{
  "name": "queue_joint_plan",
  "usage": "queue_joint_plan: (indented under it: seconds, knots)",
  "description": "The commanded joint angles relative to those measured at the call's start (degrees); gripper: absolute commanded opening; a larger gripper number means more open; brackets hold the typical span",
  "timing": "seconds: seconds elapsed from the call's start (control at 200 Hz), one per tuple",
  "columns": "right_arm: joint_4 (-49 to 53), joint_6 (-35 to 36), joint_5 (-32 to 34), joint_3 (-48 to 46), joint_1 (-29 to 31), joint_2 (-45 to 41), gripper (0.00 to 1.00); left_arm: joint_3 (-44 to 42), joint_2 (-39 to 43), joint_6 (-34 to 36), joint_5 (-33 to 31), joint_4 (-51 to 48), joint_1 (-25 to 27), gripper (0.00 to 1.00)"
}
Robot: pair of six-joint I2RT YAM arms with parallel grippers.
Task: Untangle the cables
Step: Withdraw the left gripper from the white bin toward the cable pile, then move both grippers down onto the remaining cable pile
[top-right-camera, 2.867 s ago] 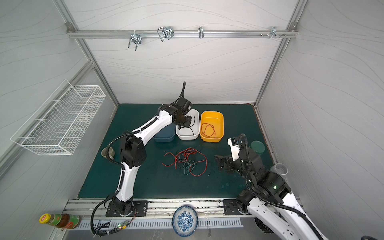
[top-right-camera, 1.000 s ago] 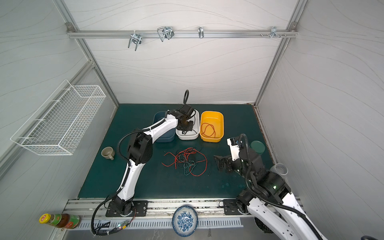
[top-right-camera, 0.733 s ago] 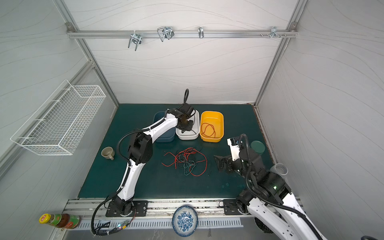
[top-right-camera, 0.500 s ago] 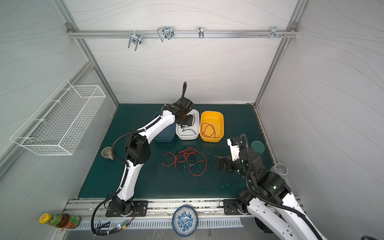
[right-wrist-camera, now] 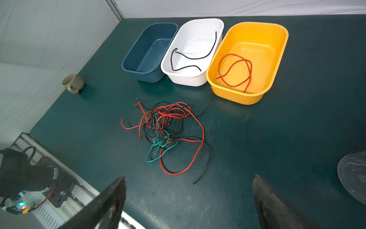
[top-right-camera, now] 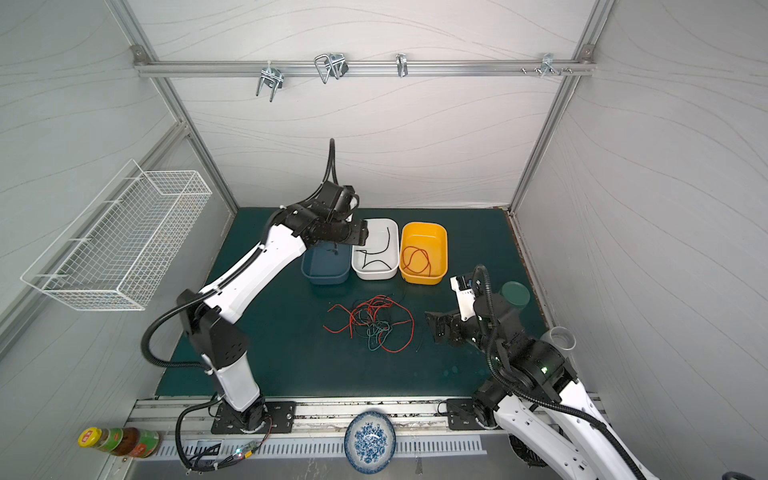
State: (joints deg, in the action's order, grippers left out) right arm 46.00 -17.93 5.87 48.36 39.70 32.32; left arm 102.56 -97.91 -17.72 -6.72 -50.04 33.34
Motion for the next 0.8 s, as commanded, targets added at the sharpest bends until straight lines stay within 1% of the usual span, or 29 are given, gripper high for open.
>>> queue_joint_plan:
  seconds: [0.0, 0.08, 0.145, 0.17, 0.25, 0.325, 0.36, 0.46, 0.525, 0.725, 0.755, 0.795]
  knots:
    - [-0.1, 0.5, -1.7, 0.6, 0.2, 2.5, 0.99, -10.3, 9.6, -1.0, -3.6, 0.0, 0.1, 0.73]
    - [-0.7, -0.6, -3.3, 0.9, 0.6, 4.7, 0.99, -20.1, 18.0, -0.2, -5.4, 2.4, 0.2, 0.74]
    - [-2.1, -2.4, -3.2, 0.3, 2.1, 6.5, 0.99, -26.1, 23.9, -0.3, -6.8, 2.8, 0.3, 0.75]
    - [-3.2, -3.1, -3.0, -0.2, 3.3, 7.4, 0.99, -28.1, 25.8, -0.4, -7.4, 2.8, 0.4, 0.78]
    - [-7.8, -5.3, 0.3, -1.8, 9.0, 11.0, 0.99, -34.2, 30.7, -0.4, -8.7, 3.7, 0.3, 0.79]
    - [-11.2, -6.5, 4.8, -1.5, 14.8, 16.6, 0.99, -39.4, 33.9, 0.0, -9.2, 5.6, 0.4, 0.79]
    - [-12.5, -6.9, 5.6, -1.1, 16.7, 20.0, 0.99, -41.2, 34.7, 0.2, -9.8, 6.3, 0.4, 0.79]
    - [-15.1, -8.7, 4.8, 0.9, 18.9, 29.0, 0.99, -44.3, 35.7, 1.6, -10.8, 7.2, 0.4, 0.80]
    - [-17.2, -9.6, 4.0, 1.6, 19.1, 33.6, 0.99, -44.6, 35.6, 2.5, -13.0, 7.0, 0.5, 0.79]
    - [-24.8, -10.5, 1.2, 3.0, 18.8, 42.4, 0.98, -45.6, 36.7, 2.2, -17.6, 6.6, 0.5, 0.79]
    - [-24.8, -10.4, 0.8, 3.8, 18.6, 43.8, 0.96, -45.7, 36.7, 2.1, -18.4, 6.6, 0.6, 0.79]
    - [-24.9, -10.0, -0.3, 4.8, 18.2, 45.7, 0.90, -45.6, 36.6, 2.1, -18.8, 6.5, 0.7, 0.79]
